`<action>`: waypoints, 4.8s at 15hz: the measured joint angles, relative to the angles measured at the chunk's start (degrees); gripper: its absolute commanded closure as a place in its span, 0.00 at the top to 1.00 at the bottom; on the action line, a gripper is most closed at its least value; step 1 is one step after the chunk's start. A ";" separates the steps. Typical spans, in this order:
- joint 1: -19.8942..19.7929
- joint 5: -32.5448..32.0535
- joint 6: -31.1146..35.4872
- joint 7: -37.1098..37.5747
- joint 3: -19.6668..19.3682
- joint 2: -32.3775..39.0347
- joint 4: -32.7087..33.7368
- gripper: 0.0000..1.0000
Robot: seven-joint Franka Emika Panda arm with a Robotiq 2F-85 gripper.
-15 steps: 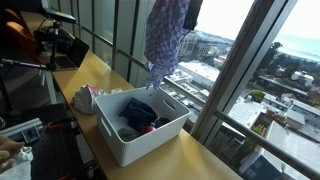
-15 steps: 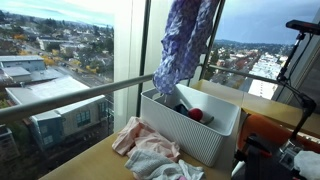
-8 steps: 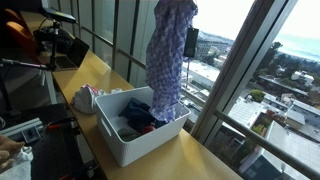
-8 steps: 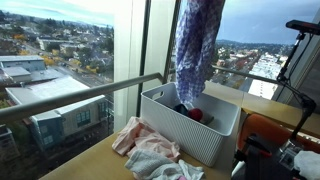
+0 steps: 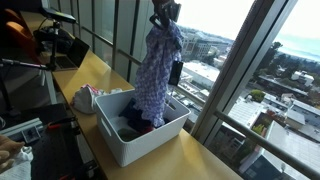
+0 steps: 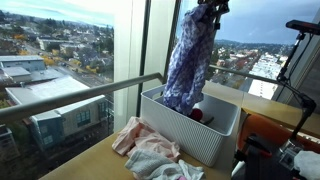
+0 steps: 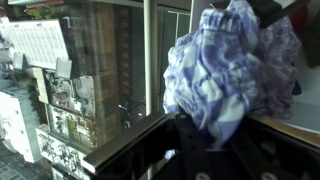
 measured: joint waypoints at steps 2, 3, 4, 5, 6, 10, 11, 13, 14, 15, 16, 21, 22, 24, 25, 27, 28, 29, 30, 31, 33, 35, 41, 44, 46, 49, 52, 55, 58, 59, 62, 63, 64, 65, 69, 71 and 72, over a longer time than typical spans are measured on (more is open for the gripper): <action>0.05 0.74 1.25 -0.84 0.05 1.48 -1.88 0.39; 0.05 0.75 1.68 -0.93 0.14 2.32 -2.66 0.44; 0.06 0.75 2.29 -0.95 0.28 3.23 -3.37 0.52; 0.07 0.75 2.71 -0.96 0.48 4.11 -3.84 0.59; 0.07 0.75 2.95 -0.96 0.71 4.88 -4.09 0.67; 0.13 0.72 3.17 -0.96 1.93 6.64 -4.14 0.95; 0.21 0.72 3.17 -0.96 2.29 6.81 -4.14 1.00; 0.46 0.76 3.17 -0.96 3.32 7.07 -4.14 1.00; 0.79 0.84 3.18 -0.96 4.01 7.35 -4.14 1.00; 1.28 0.93 3.23 -0.96 4.82 7.85 -4.14 1.00; 1.88 1.07 3.37 -0.96 5.74 8.62 -4.13 1.00; 4.91 2.19 4.71 -0.87 10.79 15.68 -3.71 1.00; 5.31 2.19 4.80 -0.85 11.60 17.54 -3.38 1.00; 5.94 2.03 4.82 -0.80 12.69 21.17 -2.44 1.00; 6.08 1.93 4.82 -0.79 13.09 22.88 -1.87 1.00; 6.13 1.58 4.80 -0.75 13.58 25.74 -0.68 1.00; 6.13 1.48 4.78 -0.75 13.70 26.91 -0.15 1.00; 6.13 1.41 4.77 -0.75 13.78 27.89 0.34 1.00; 6.13 1.40 4.76 -0.75 13.86 28.80 0.72 1.00; 6.13 1.40 4.76 -0.75 13.97 29.72 1.05 1.00; 6.13 1.38 4.76 -0.67 14.38 31.82 1.61 1.00; 6.40 0.82 4.76 -0.06 14.68 34.54 2.34 1.00; 7.35 -2.69 4.75 2.44 14.70 43.14 6.13 1.00; 7.35 -4.38 4.69 3.44 14.69 46.31 8.45 1.00; 7.51 -5.33 4.16 4.69 14.69 47.26 9.86 1.00; 7.74 -6.04 3.23 5.08 14.69 48.43 11.52 0.80; 8.03 -6.22 2.37 5.10 14.69 49.47 13.07 0.59; 8.46 -6.25 1.58 5.10 14.69 49.74 14.20 0.35; 8.80 -6.25 0.82 5.10 14.69 49.78 14.90 0.13; 8.90 -6.25 0.68 5.10 14.69 49.80 15.08 0.07; 9.33 -6.25 0.28 5.10 14.70 49.84 15.67 0.05; 9.49 -6.25 0.27 5.10 14.70 49.89 15.82 0.02; 9.65 -6.25 0.26 5.11 14.70 49.94 15.99 0.04; 9.81 -6.26 0.25 5.11 14.70 50.00 16.17 0.05; 10.60 -6.30 0.24 5.11 14.77 49.97 17.27 0.05; 11.00 -6.34 0.25 5.11 14.97 49.64 18.09 0.05; 11.16 -6.35 0.25 5.11 15.11 49.31 18.47 0.05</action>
